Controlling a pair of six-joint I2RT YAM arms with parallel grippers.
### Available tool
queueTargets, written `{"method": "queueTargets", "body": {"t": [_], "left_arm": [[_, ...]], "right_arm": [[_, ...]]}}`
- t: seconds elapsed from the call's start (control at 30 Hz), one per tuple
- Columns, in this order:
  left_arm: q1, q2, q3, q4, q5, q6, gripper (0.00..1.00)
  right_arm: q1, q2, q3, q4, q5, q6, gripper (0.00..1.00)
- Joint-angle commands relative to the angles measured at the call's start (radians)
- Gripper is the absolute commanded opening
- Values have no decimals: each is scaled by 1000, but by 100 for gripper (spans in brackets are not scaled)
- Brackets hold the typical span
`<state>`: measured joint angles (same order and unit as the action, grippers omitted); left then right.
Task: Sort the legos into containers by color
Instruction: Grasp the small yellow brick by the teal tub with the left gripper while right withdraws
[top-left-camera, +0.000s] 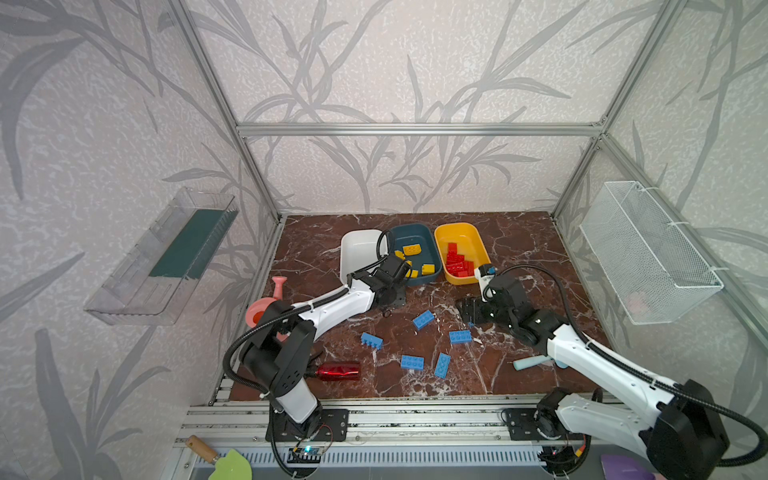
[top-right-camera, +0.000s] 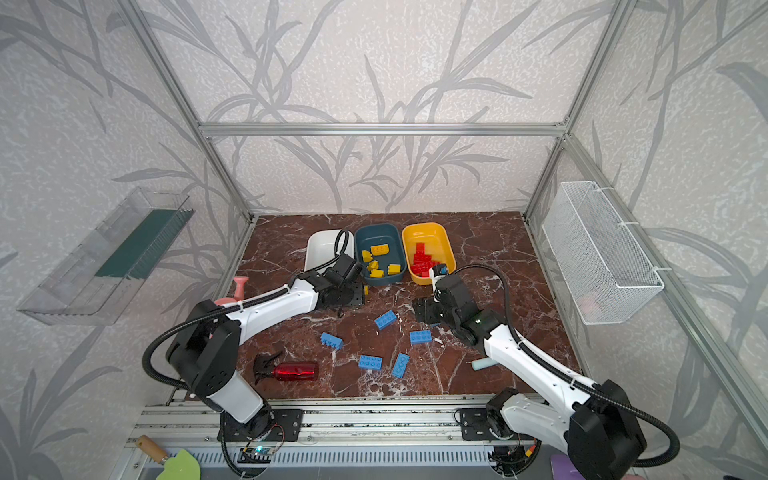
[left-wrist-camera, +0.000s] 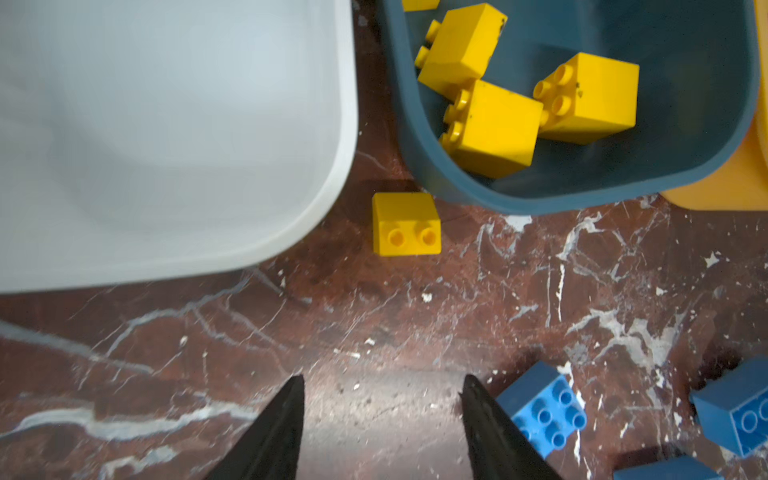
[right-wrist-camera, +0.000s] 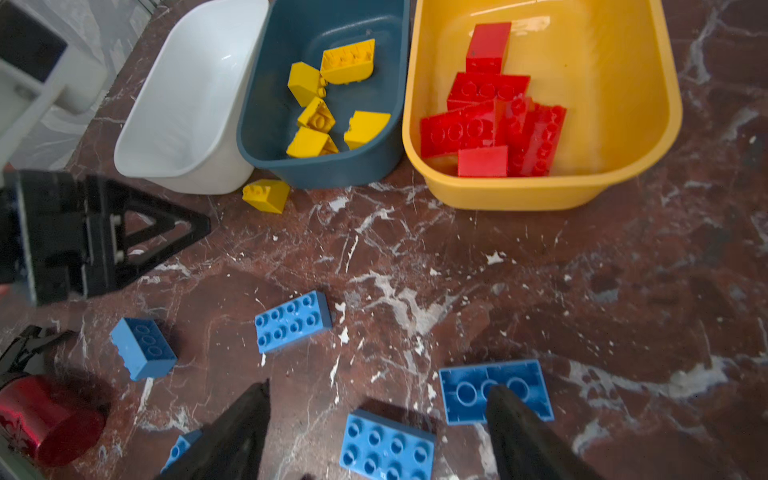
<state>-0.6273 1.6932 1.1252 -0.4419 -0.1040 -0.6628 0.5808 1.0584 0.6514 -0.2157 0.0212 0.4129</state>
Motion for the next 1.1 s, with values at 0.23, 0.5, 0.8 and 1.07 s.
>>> {"method": "queueTargets", "body": {"t": [0.23, 0.5, 0.8, 1.07], "left_arm": [[0, 195, 160, -1, -54, 29, 61], [-1, 270, 229, -21, -98, 72, 58], [0, 308, 258, -36, -93, 74, 41], [-3, 259, 219, -31, -67, 52, 38]], "right_arm": [[0, -167, -108, -42, 22, 11, 82], [0, -160, -121, -35, 18, -9, 82], [0, -143, -117, -24, 20, -14, 82], [0, -124, -107, -19, 13, -13, 82]]}}
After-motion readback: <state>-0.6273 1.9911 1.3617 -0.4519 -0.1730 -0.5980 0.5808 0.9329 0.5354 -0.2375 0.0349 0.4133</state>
